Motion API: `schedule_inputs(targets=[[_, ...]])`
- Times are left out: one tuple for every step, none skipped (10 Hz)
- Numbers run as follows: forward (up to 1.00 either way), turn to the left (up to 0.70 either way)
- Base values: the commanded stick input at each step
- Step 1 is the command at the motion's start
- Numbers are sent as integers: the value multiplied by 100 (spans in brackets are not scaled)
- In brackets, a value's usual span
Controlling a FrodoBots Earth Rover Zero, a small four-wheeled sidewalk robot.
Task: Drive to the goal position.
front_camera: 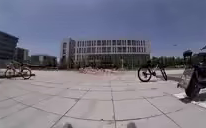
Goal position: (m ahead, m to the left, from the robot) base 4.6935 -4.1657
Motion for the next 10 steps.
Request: schedule_inputs(targets=[[45,3],[45,3],[45,3],[45,6],[45,4],[45,3],[45,3],[45,3],[45,3],[45,3]])
